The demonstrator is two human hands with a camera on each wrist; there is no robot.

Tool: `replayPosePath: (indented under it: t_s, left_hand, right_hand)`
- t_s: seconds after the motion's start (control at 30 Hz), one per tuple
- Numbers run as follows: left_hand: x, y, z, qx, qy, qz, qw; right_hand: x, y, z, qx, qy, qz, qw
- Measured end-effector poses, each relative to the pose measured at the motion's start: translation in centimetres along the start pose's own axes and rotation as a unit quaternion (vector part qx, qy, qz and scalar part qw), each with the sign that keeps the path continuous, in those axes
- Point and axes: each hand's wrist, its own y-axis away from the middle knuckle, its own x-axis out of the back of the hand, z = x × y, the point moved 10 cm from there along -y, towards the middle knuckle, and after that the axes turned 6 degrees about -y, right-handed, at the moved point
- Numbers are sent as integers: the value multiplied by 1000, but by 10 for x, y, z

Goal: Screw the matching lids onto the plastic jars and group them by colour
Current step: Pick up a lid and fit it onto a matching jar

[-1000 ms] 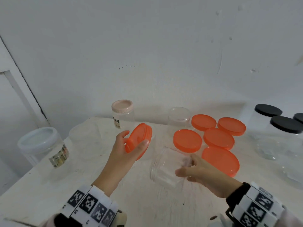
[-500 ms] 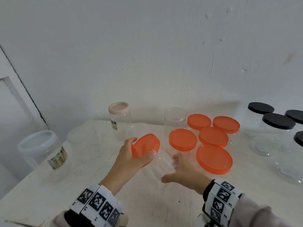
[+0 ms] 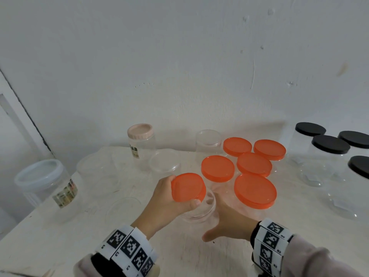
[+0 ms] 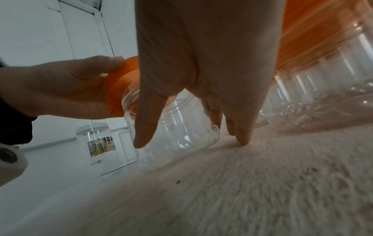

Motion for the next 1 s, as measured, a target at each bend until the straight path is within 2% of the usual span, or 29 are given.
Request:
replayPosePath:
  t_s: [0.23, 0.57, 0.83, 0.93, 1.0]
  left_hand:
    - [-23, 3, 2, -22, -55, -26, 998]
    - [-46, 0, 15, -67, -133, -45, 988]
    - [-52, 2, 1, -42, -88, -89, 991]
    - [-51, 4, -15, -12, -55, -121, 991]
    - [-54, 6, -27, 11, -32, -153, 988]
  right_hand:
    - [4, 4, 10, -19, -58, -7, 998]
    - [7, 7, 12, -19, -47, -2, 999]
    - [14, 12, 8, -44, -15, 10, 999]
    - [27, 17, -12, -21, 13, 22, 999]
    - [30, 18, -29, -5, 38, 5, 999]
